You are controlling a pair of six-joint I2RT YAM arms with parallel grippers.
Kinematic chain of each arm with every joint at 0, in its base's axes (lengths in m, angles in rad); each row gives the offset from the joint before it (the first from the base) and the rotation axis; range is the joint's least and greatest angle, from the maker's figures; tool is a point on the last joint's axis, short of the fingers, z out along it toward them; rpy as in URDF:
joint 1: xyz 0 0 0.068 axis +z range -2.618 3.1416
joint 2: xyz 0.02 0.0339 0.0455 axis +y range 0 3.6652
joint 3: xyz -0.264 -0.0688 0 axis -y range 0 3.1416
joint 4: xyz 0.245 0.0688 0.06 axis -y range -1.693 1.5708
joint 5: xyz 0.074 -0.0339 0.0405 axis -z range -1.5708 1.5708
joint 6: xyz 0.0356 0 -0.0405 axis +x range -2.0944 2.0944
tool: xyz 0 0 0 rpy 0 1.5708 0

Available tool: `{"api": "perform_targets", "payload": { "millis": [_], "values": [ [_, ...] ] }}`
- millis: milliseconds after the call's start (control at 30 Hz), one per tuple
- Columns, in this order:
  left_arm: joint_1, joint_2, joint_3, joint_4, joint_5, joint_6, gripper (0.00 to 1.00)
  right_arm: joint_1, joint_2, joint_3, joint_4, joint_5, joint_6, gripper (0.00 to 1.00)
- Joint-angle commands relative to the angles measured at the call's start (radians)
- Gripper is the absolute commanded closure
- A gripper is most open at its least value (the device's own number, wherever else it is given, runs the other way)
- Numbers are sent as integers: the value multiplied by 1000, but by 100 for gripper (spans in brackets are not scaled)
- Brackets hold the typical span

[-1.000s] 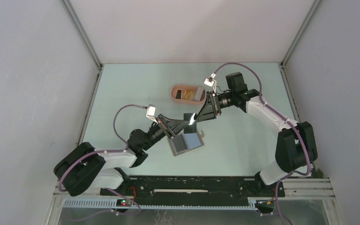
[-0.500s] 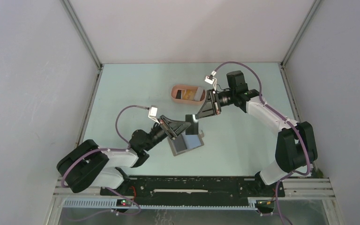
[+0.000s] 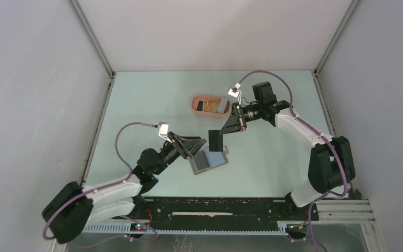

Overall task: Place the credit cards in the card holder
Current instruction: Pick up the credit card from the storage box, then insert the credit card into the card holder.

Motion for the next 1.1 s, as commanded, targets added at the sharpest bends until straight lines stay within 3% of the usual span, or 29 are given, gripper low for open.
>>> {"api": "perform_targets", "payload": {
  "millis": [0, 133, 433, 700, 1067],
  "values": [
    [2, -194, 25, -533, -153, 197, 44, 13, 23, 19, -75, 114, -90, 100],
    [3, -280, 0, -674, -203, 211, 51, 42, 86, 30, -74, 194, -68, 100],
    [2, -99, -30, -499, -133, 151, 79, 54, 236, 30, 27, 235, 58, 100],
    [3, 104, -19, -388, -109, 120, 84, 54, 339, 34, 119, 243, 146, 100],
    [3, 248, -25, -377, -106, 57, 87, 66, 431, 63, 89, 240, 135, 100]
  ]
}}
